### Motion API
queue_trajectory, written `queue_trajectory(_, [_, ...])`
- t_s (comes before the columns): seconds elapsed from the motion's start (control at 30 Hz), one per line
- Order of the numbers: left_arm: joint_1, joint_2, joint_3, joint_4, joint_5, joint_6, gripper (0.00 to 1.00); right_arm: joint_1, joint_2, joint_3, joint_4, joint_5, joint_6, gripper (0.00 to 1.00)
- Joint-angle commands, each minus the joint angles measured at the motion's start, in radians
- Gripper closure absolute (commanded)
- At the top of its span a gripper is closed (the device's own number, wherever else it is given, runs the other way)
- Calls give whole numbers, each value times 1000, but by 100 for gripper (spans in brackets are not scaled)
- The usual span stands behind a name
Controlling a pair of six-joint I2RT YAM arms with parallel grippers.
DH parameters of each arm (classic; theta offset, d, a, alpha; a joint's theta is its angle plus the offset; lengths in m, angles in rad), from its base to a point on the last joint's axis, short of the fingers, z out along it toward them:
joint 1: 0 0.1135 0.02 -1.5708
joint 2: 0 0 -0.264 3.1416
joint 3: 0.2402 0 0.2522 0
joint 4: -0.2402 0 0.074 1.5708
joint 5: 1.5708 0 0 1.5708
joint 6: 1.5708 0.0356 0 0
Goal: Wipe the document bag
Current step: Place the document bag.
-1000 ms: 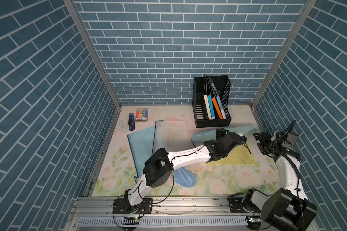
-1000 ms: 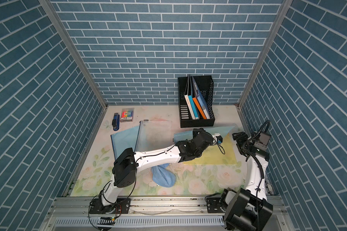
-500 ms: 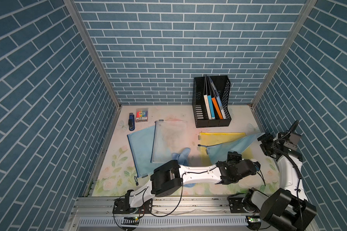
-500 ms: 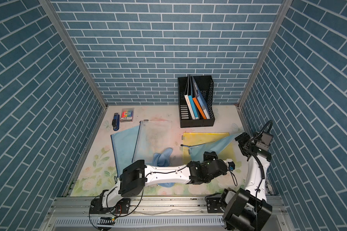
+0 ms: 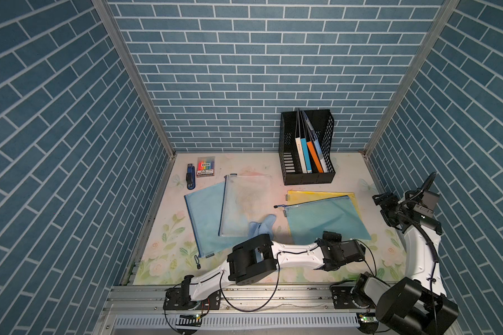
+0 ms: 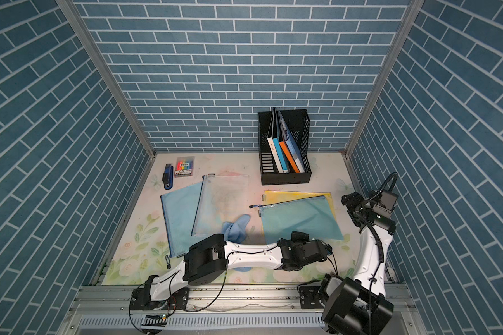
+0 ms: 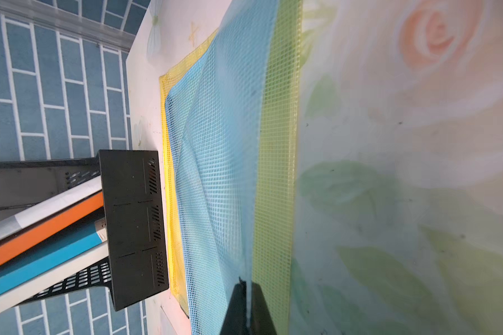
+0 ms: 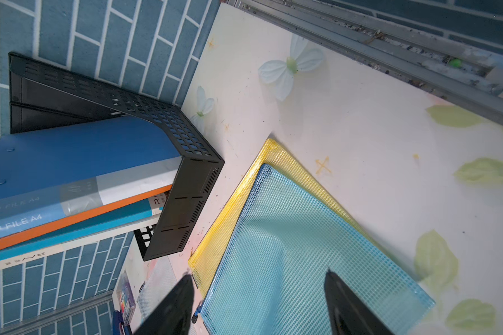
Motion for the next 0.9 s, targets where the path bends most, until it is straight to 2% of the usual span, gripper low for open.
queue_trajectory(0.0, [8, -41, -45, 14, 57, 56, 94, -4, -8, -1, -15, 17, -28, 29])
queue_trajectory(0.23, [62, -51, -139, 73, 157, 95, 93, -4, -4, -24, -16, 21, -26, 28])
queue_trajectory(0.6, [90, 26, 26, 18, 207, 66, 87, -4, 13, -64, 17, -2, -5, 29])
queue_trajectory(0.87, [77, 35, -27, 25, 207, 54, 85, -4, 17, -74, 20, -1, -8, 29])
